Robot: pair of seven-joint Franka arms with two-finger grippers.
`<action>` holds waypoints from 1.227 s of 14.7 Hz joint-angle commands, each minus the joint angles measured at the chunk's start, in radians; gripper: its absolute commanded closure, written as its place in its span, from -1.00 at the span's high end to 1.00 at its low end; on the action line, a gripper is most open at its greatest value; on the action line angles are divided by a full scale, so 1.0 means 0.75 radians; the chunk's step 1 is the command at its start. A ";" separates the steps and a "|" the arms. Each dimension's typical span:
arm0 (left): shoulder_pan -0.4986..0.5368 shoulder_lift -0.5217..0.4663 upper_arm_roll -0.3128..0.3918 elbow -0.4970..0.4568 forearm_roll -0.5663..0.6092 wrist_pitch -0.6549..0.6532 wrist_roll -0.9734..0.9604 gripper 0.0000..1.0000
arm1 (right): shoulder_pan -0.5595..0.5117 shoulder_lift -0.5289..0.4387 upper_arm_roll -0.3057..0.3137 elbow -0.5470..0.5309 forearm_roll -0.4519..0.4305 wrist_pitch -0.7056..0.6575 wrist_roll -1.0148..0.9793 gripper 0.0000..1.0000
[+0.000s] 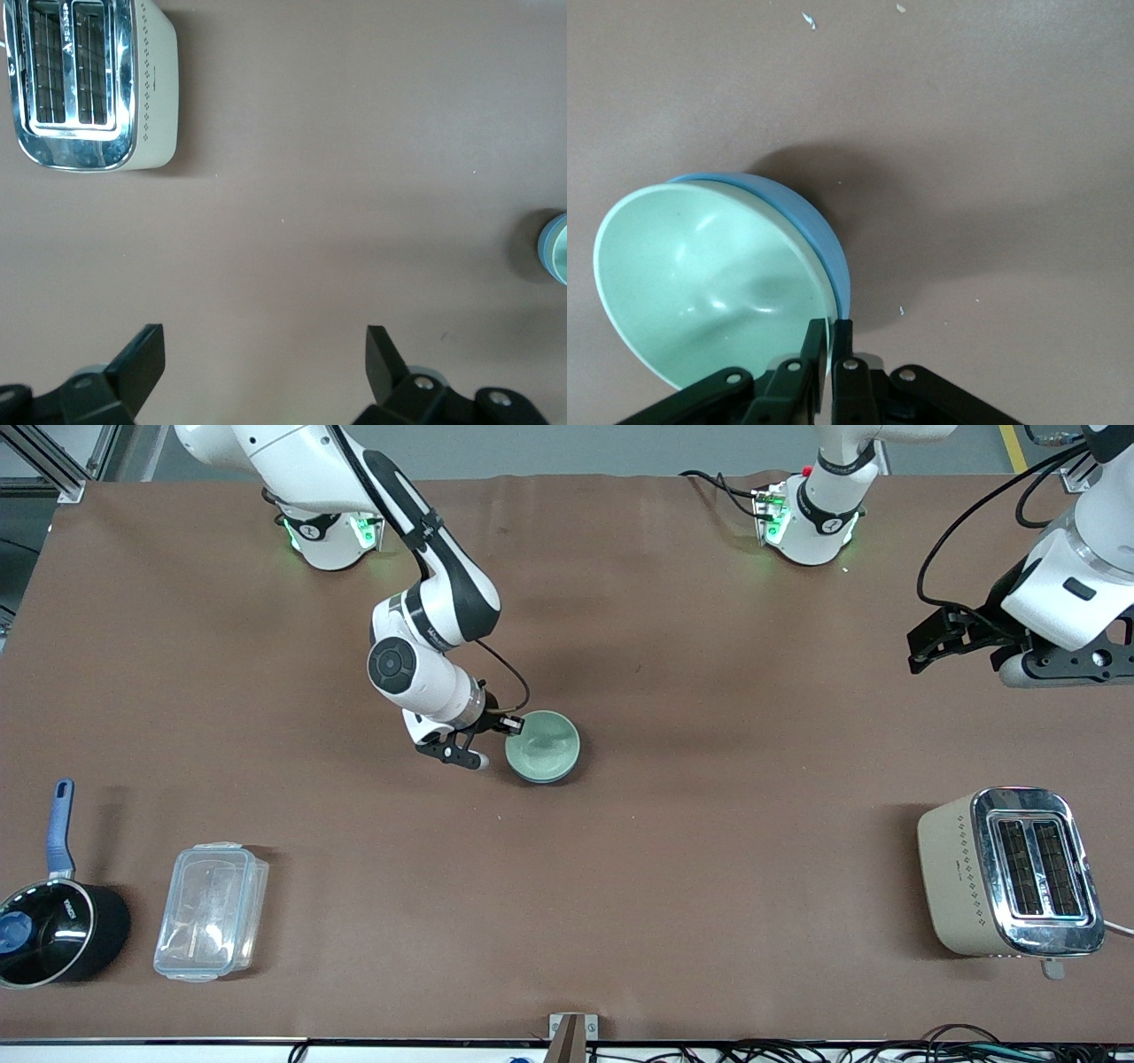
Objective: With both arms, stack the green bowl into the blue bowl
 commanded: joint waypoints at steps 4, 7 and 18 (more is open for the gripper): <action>0.006 -0.061 0.008 -0.033 -0.008 -0.038 0.057 1.00 | -0.050 -0.057 -0.023 0.029 0.030 -0.063 -0.005 0.54; 0.003 -0.047 0.006 -0.033 -0.002 -0.002 0.062 1.00 | -0.150 -0.184 -0.063 0.023 0.003 -0.132 -0.014 0.84; 0.030 -0.034 0.004 -0.047 0.015 0.017 0.199 1.00 | -0.570 -0.636 -0.178 -0.116 -0.557 -0.443 -0.447 0.95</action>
